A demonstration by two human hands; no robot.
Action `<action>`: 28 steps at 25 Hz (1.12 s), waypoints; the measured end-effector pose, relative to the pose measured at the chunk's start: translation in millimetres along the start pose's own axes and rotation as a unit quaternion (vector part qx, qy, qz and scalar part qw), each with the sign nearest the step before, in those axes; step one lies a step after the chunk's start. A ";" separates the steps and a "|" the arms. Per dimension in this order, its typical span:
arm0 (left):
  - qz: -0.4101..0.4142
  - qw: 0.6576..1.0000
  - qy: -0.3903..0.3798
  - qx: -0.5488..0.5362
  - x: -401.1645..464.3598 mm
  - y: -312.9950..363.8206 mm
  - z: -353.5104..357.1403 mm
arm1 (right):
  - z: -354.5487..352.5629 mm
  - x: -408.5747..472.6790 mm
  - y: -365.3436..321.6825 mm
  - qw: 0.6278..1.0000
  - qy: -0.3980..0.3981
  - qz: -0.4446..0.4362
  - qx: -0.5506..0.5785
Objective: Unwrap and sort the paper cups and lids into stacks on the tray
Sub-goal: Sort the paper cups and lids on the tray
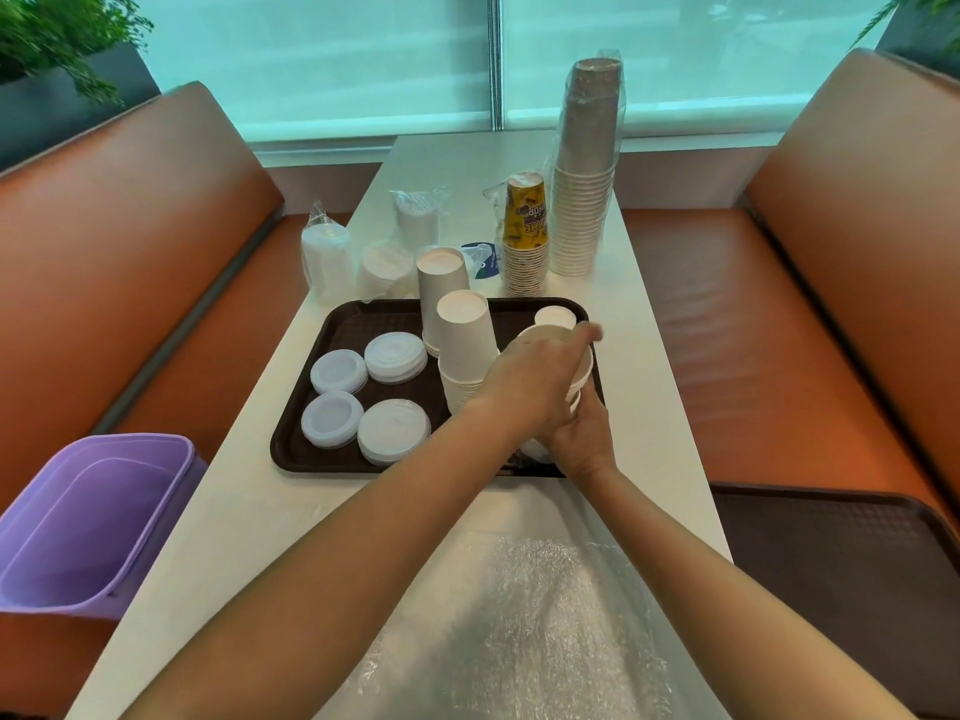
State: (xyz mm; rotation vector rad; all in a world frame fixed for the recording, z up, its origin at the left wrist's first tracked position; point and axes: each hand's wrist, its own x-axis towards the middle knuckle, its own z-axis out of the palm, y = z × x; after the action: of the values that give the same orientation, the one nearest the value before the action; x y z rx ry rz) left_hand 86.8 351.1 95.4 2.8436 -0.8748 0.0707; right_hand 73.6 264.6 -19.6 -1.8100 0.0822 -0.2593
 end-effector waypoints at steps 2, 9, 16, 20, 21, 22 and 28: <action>0.020 0.993 -0.028 0.116 3.4 3.6 -6.3 | -0.4 0.6 -0.2 1.000 -0.002 -0.008 0.000; 0.031 0.935 -0.098 0.340 18.9 19.2 -12.1 | -0.8 -0.5 -3.7 1.000 0.003 -0.016 -0.001; -0.019 0.911 -0.117 0.394 18.9 28.0 -9.6 | -3.8 0.3 -4.3 0.999 -0.021 -0.005 -0.041; -0.054 0.943 -0.063 0.321 6.4 15.2 -46.5 | 0.1 -0.3 0.0 1.000 0.005 0.010 -0.002; -0.064 0.955 -0.035 0.288 1.9 8.5 -55.7 | 0.6 -0.7 1.2 1.000 0.011 0.012 -0.002; -0.071 0.967 -0.005 0.245 -2.2 0.0 -63.0 | 0.7 -1.0 1.0 1.000 0.014 0.010 -0.003; -0.137 0.923 0.288 -0.216 -7.4 -44.2 -57.2 | 2.0 -2.7 2.0 1.000 -0.005 -0.008 -0.020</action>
State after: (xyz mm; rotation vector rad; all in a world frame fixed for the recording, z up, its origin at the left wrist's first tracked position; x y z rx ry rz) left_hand 105.7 401.0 144.7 2.2937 -0.3117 0.5686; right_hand 71.6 266.6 -22.3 -1.8520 0.0663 -0.2616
